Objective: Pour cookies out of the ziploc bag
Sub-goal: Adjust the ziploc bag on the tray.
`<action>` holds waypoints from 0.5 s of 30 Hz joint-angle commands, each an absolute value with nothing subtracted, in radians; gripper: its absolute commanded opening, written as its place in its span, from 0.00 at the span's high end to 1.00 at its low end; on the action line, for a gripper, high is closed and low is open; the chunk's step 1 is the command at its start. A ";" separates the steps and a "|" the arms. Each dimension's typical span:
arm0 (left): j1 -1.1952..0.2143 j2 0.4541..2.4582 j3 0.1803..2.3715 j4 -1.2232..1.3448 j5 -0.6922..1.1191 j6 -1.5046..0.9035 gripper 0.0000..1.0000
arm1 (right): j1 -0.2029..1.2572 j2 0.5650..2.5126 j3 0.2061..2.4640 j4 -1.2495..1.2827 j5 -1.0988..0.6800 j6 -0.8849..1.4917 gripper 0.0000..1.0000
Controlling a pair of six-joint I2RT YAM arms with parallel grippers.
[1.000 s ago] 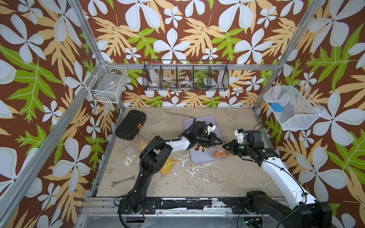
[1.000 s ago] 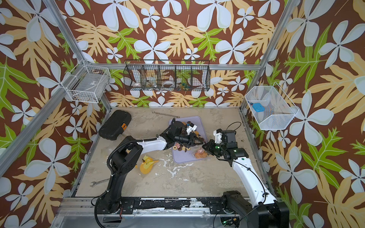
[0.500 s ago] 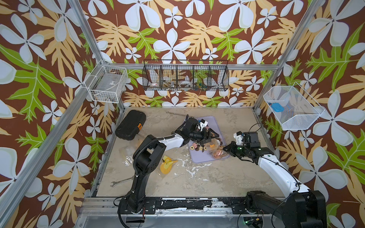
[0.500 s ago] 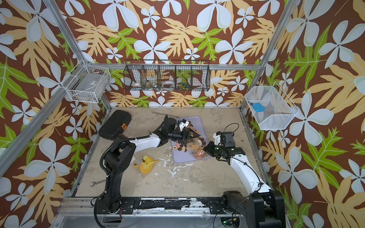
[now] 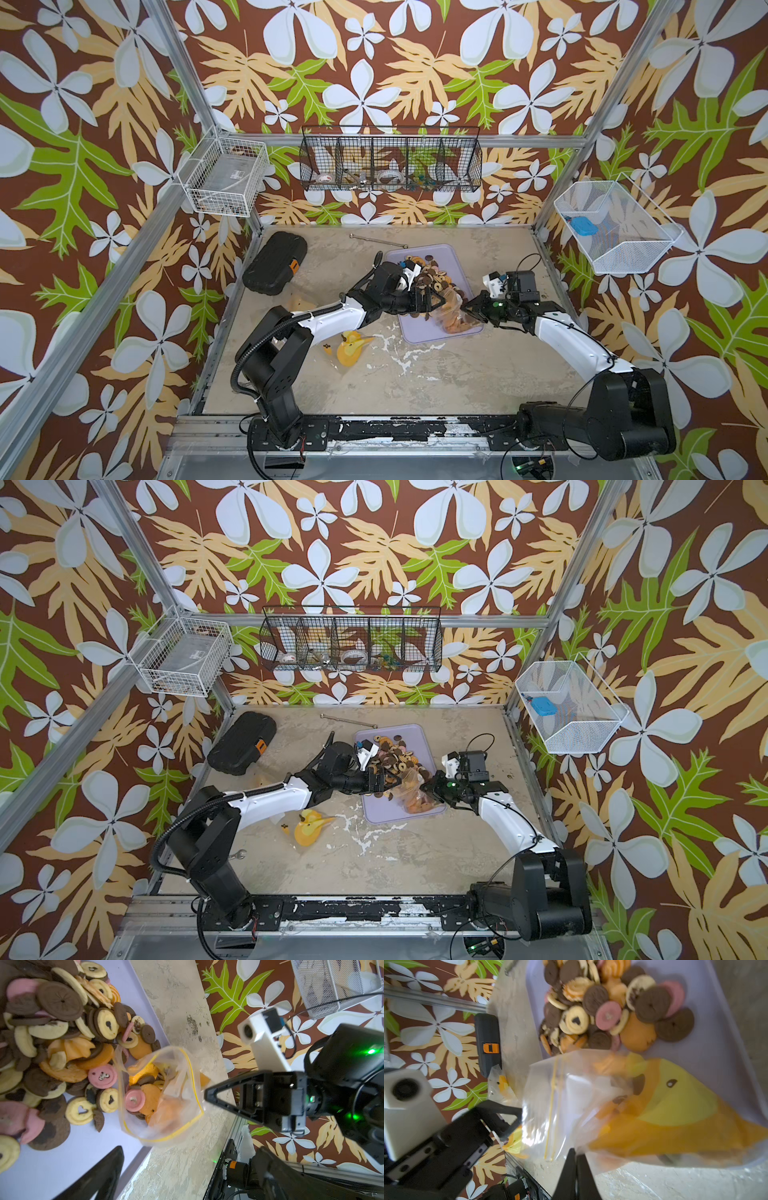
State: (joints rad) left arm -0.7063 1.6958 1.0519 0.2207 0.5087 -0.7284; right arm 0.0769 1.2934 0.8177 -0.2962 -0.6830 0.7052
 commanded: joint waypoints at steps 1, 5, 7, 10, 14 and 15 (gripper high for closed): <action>-0.707 1.653 1.040 0.232 0.402 -0.670 0.00 | 0.078 1.289 0.879 -0.278 -0.708 0.703 1.00; -0.707 1.649 1.039 0.229 0.399 -0.661 0.00 | 0.077 1.327 0.880 -0.300 -0.710 0.673 1.00; -0.707 1.660 1.042 0.229 0.410 -0.663 0.00 | 0.078 1.305 0.854 -0.280 -0.736 0.693 1.00; -0.707 1.669 1.042 0.230 0.420 -0.664 0.00 | 0.078 1.229 0.868 -0.323 -0.708 0.693 1.00; -0.709 1.670 1.047 0.234 0.432 -0.659 0.01 | 0.077 1.150 0.924 -0.385 -0.670 0.696 1.00; -0.711 1.667 1.049 0.234 0.428 -0.656 0.01 | 0.077 1.137 0.932 -0.391 -0.662 0.701 1.00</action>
